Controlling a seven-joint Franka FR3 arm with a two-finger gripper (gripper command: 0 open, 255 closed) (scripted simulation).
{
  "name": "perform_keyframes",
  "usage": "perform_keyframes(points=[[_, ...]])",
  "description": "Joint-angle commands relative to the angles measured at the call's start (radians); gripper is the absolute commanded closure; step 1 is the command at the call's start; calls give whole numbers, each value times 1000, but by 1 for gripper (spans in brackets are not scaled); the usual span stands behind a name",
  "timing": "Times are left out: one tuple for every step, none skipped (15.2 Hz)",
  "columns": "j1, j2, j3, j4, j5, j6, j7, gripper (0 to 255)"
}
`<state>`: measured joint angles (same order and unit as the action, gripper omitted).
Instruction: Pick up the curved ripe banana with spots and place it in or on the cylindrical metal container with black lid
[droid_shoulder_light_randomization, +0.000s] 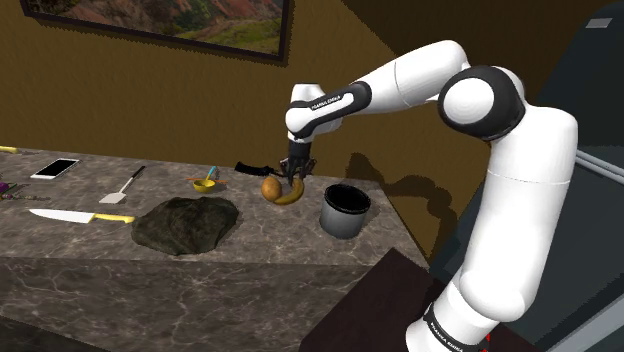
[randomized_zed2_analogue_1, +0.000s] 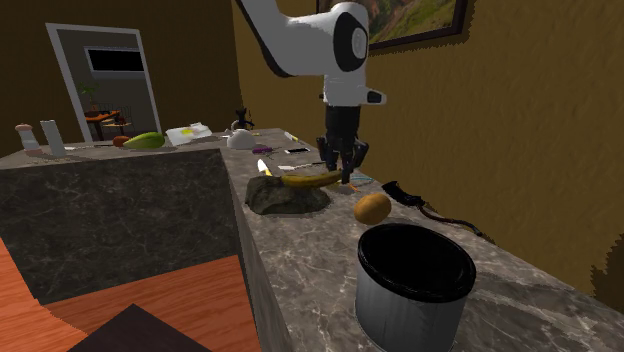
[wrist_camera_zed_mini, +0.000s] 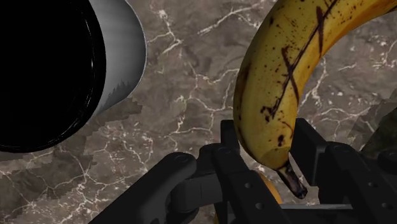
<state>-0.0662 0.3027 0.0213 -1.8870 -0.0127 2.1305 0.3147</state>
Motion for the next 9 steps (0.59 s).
perform_keyframes(points=[[0,-14,0,11,0,-25,0,255],[0,-18,0,15,1,-33,0,255],[-13,-30,-7,-4,2,-26,-21,255],[-27,-42,-14,-22,3,-20,-42,255],[-40,-53,-22,-39,4,-14,-64,255],[-54,-64,-30,-54,4,-9,-85,255],[-67,-73,-38,-69,5,-4,-107,255],[-81,-82,-47,-82,5,1,-129,255],[-94,-90,-55,-94,6,5,-151,255]])
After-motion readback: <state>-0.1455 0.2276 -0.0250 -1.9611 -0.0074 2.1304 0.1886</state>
